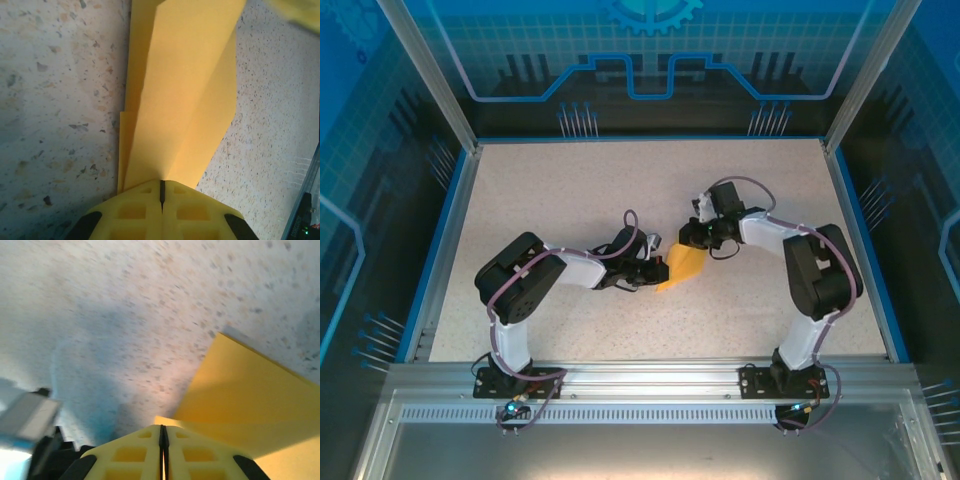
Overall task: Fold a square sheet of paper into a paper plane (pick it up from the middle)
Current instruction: Fourth fold the wing at the center of the table.
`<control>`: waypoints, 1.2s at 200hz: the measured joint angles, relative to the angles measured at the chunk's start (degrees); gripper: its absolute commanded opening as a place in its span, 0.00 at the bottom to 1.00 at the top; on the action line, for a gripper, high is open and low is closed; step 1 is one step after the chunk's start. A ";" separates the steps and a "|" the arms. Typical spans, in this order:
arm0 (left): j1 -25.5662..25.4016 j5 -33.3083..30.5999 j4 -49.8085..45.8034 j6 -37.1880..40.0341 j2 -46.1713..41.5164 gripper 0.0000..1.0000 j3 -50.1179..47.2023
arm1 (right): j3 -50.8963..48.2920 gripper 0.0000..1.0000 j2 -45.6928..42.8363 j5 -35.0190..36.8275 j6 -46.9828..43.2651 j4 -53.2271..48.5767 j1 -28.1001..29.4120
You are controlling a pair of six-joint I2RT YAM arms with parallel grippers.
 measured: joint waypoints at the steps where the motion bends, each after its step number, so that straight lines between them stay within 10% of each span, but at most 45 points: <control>1: 0.00 0.00 0.00 0.00 0.00 0.00 0.00 | -0.04 0.12 -0.11 0.00 0.00 0.07 0.00; 108: 0.00 0.02 -0.02 0.00 0.00 0.00 0.00 | -5.57 0.10 4.04 -0.57 1.62 3.48 3.80; 240: -0.07 0.00 0.00 0.04 0.00 0.00 -0.09 | -1.18 0.10 10.88 -13.49 -0.20 5.05 -10.40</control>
